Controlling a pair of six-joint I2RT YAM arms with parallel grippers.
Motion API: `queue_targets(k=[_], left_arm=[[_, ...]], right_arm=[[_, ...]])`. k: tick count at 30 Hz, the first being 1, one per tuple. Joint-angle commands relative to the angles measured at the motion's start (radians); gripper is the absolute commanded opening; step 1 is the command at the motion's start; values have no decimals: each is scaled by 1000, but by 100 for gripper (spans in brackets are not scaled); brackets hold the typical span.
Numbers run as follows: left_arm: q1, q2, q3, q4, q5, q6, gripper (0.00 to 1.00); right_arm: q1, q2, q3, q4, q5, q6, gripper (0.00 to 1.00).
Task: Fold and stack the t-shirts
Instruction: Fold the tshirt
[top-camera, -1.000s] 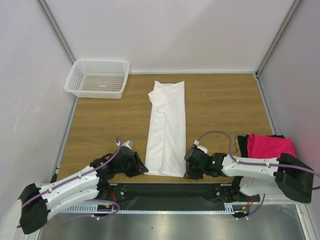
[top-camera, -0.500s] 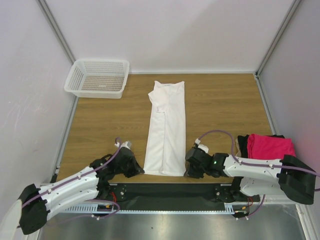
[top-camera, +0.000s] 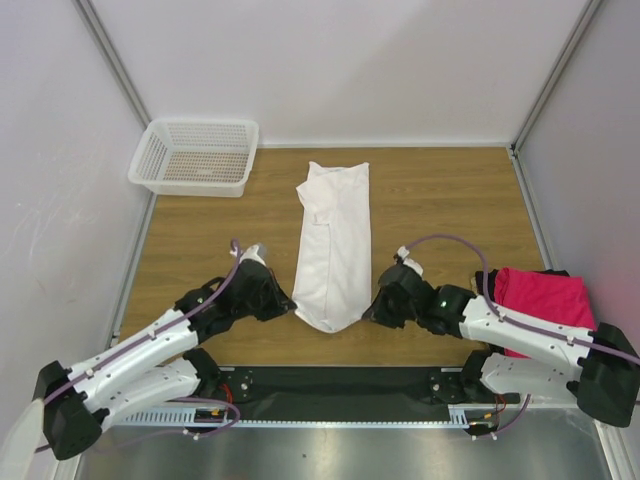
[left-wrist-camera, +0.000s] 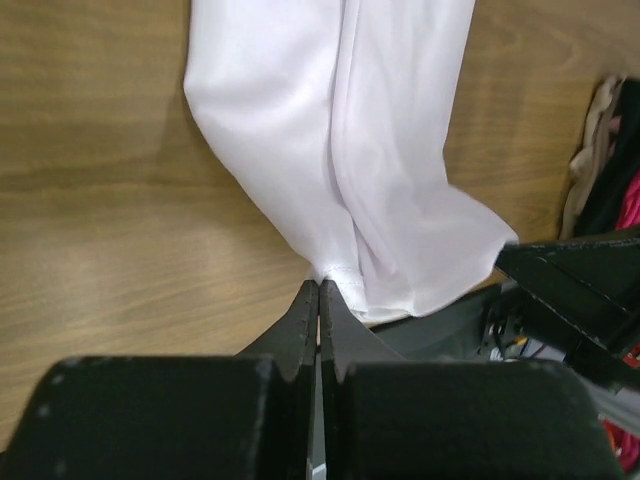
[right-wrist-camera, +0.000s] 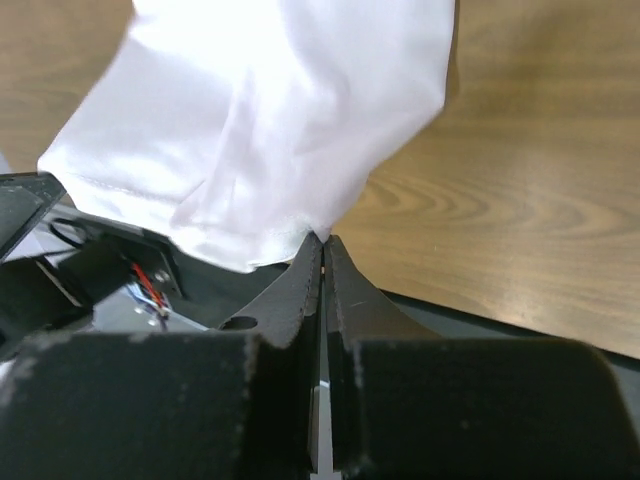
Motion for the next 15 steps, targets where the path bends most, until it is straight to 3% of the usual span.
queue_targets(k=[1,10,15], left_arm=[[61,40,89,-24,-32,76,0],[228,274,318,-8,21,162,0],[271,434,434,8,38,185,0]], right_arm=[[-89,-15,85,-21,-14,-92,0],[-429,128,240,34,-260,-340,0],[-524,268,369,51,-370,-437,0]])
